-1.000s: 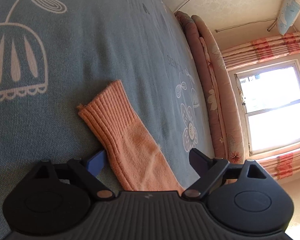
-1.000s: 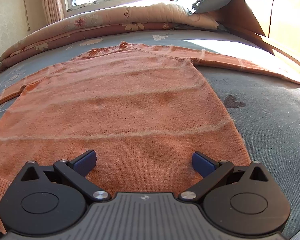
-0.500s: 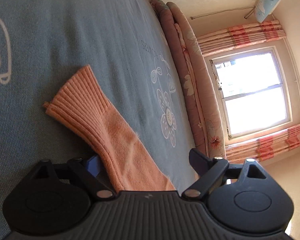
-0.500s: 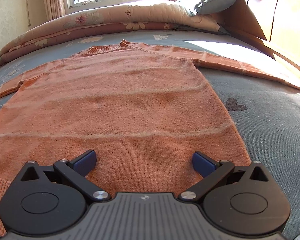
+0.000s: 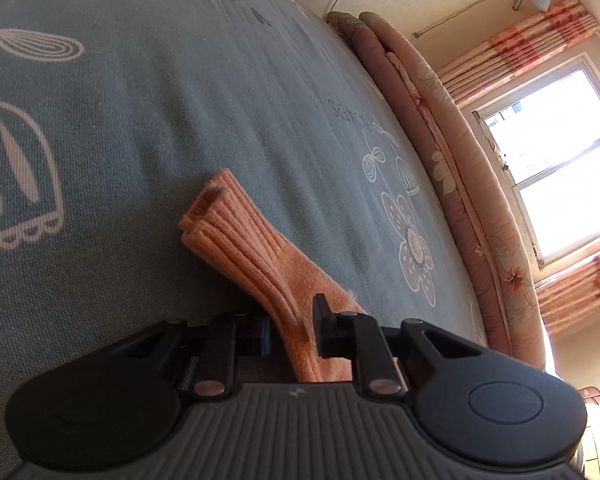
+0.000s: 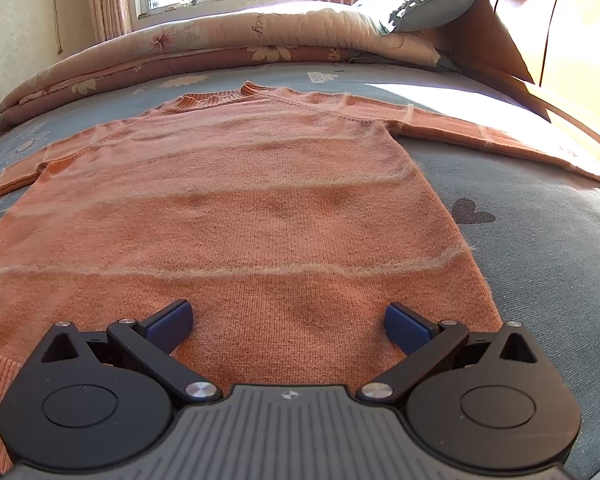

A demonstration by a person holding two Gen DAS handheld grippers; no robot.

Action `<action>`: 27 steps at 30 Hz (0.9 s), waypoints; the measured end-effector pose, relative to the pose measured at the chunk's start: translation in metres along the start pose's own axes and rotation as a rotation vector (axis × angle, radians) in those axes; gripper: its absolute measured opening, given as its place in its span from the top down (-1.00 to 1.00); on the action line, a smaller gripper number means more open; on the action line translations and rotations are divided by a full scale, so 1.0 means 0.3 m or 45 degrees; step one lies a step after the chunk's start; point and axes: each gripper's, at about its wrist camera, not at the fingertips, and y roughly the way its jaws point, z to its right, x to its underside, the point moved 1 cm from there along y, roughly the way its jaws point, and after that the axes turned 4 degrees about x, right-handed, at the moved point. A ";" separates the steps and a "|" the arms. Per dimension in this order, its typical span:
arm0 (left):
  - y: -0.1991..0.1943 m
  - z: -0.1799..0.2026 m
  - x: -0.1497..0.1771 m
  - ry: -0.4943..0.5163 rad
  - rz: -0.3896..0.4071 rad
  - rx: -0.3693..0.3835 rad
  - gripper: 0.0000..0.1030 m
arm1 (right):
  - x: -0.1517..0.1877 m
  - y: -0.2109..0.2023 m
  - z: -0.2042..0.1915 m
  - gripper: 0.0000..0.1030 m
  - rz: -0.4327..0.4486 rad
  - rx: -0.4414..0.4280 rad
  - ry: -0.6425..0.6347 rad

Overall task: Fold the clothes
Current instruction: 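Close the left gripper on the sleeve cuff and lift it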

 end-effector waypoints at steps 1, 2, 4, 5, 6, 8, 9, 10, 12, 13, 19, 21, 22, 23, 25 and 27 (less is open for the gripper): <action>-0.004 0.012 0.001 0.015 -0.002 -0.016 0.85 | 0.001 -0.001 0.000 -1.00 0.003 0.000 -0.001; -0.007 0.024 0.001 0.031 -0.004 -0.031 0.86 | 0.003 -0.001 0.000 -1.00 0.005 0.000 -0.002; -0.014 0.047 0.002 0.061 -0.008 -0.063 0.86 | 0.004 -0.003 -0.001 -1.00 0.009 0.000 -0.004; -0.018 0.059 0.003 0.077 -0.010 -0.078 0.87 | 0.003 -0.005 -0.001 -1.00 0.010 -0.003 -0.005; -0.021 0.071 0.003 0.092 -0.012 -0.094 0.87 | 0.001 -0.007 0.000 -1.00 0.012 -0.007 -0.007; -0.028 0.094 0.004 0.122 -0.016 -0.126 0.87 | -0.008 -0.018 0.000 -1.00 0.037 -0.028 -0.023; -0.032 0.106 0.005 0.138 -0.018 -0.141 0.87 | -0.016 -0.027 -0.002 -1.00 0.063 -0.042 -0.033; -0.036 0.118 0.005 0.153 -0.020 -0.157 0.87 | -0.027 -0.034 -0.006 -1.00 0.092 -0.059 -0.050; -0.047 0.187 0.021 0.201 -0.021 -0.148 0.87 | -0.055 -0.036 -0.021 -1.00 0.145 -0.103 -0.101; -0.053 0.226 0.030 0.227 -0.021 -0.140 0.87 | -0.069 -0.034 -0.028 -1.00 0.170 -0.122 -0.127; -0.088 0.460 0.085 0.381 -0.020 -0.089 0.87 | -0.095 0.038 -0.043 -1.00 0.259 -0.236 -0.186; -0.100 0.538 0.104 0.432 -0.020 -0.072 0.87 | -0.093 0.044 -0.016 -1.00 0.260 -0.284 -0.122; -0.106 0.577 0.113 0.458 -0.020 -0.063 0.87 | -0.092 0.047 -0.002 -1.00 0.260 -0.307 -0.090; -0.112 0.616 0.123 0.484 -0.020 -0.055 0.87 | -0.092 0.050 0.012 -1.00 0.261 -0.331 -0.058; -0.124 0.694 0.141 0.535 -0.020 -0.038 0.87 | -0.090 0.056 0.039 -1.00 0.262 -0.378 0.006; -0.130 0.774 0.169 0.588 -0.025 -0.020 0.87 | -0.090 0.064 0.067 -1.00 0.258 -0.421 0.072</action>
